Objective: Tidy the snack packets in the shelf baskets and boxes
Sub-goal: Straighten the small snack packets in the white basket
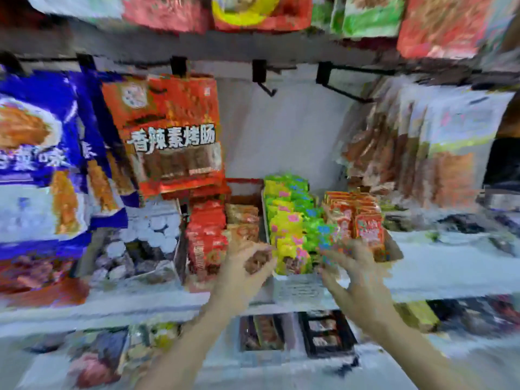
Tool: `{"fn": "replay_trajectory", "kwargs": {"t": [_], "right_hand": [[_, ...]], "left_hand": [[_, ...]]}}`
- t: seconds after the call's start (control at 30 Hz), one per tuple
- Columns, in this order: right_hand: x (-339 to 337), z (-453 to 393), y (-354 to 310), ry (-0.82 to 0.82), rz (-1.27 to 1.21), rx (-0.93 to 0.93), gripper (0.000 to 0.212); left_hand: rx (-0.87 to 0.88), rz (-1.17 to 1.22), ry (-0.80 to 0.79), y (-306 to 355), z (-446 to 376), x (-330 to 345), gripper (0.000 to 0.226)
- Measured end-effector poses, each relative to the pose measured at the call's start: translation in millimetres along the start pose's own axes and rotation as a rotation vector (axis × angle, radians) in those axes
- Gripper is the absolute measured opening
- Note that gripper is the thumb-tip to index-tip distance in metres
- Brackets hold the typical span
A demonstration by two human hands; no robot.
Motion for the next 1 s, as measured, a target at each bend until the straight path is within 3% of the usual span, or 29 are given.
{"fn": "replay_trajectory", "kwargs": {"t": [0.13,0.27,0.53,0.7,0.8,0.87,1.0], "right_hand": [[9,-11,-8,-0.117,0.075,0.037,0.032],[22,-12,-13,-0.203,0.042,0.121,0.035],[35,-39,-19,-0.225,-0.100,0.045,0.028],[31,-71,-13,-0.330,-0.368,0.285,0.023],[22,-86,-7,-0.273,-0.545,0.418,0.022],[12,-100,2,-0.192,-0.547,0.467,0.026],[-1,-120,28,-0.067,-0.713,0.623,0.039]], "left_hand": [[0.041,-0.057,0.083,69,-26,9,0.022],[0.012,-0.095,0.095,74,-22,12,0.018],[0.113,-0.147,0.046,76,-40,17,0.012],[0.089,-0.002,-0.031,104,-59,10,0.018],[-0.024,0.193,-0.077,110,-68,13,0.006],[-0.168,0.330,-0.160,100,-68,21,0.013],[-0.175,0.258,-0.269,90,-66,33,0.017]]}}
Point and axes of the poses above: each hand's wrist, its own z-axis away from the middle knuckle, its own x-axis out of the palm, y = z × x, the point moved 10 cm from there along -z, towards the middle knuckle, and after that the axes turned 11 degrees about y, right-handed, at the moved point
